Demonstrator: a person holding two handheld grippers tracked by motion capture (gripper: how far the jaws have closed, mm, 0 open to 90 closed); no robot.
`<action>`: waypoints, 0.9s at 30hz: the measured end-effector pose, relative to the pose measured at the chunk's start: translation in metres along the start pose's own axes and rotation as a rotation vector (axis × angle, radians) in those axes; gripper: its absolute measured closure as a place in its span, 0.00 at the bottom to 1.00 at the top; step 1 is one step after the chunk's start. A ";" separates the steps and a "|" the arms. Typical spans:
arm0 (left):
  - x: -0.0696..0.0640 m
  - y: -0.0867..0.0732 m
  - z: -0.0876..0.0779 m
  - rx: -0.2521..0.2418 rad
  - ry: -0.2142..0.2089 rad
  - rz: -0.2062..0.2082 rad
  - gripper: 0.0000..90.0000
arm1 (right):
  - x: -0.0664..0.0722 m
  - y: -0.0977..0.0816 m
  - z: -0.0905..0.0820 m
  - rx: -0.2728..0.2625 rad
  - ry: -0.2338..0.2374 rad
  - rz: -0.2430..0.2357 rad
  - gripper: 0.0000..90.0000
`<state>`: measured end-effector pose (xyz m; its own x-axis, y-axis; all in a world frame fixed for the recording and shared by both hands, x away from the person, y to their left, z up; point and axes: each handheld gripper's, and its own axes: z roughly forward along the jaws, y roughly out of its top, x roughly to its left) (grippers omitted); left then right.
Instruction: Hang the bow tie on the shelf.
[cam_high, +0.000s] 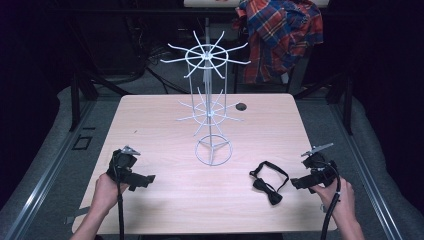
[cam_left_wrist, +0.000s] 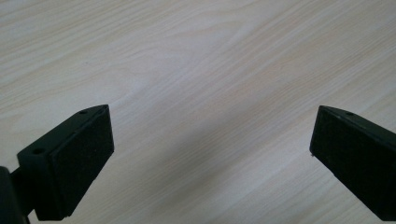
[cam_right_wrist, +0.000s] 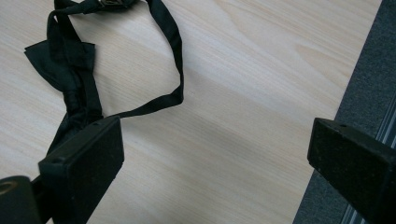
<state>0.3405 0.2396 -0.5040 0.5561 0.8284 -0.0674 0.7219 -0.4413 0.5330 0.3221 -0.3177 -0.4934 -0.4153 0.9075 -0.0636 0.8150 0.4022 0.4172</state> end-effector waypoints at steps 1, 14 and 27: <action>-0.001 0.000 0.000 -0.001 -0.004 0.002 0.00 | 0.001 0.000 0.000 0.000 0.004 -0.002 0.04; -0.005 0.002 0.003 0.000 -0.032 0.035 0.00 | 0.012 0.004 -0.002 -0.027 0.033 -0.041 0.03; -0.006 0.002 0.003 -0.003 -0.034 0.040 0.00 | 0.033 0.012 0.008 -0.008 0.084 -0.114 0.00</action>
<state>0.3396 0.2329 -0.5048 0.5981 0.7980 -0.0745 0.6978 -0.4728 0.5381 0.3215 -0.2817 -0.4980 -0.5379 0.8423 -0.0350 0.7575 0.5011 0.4186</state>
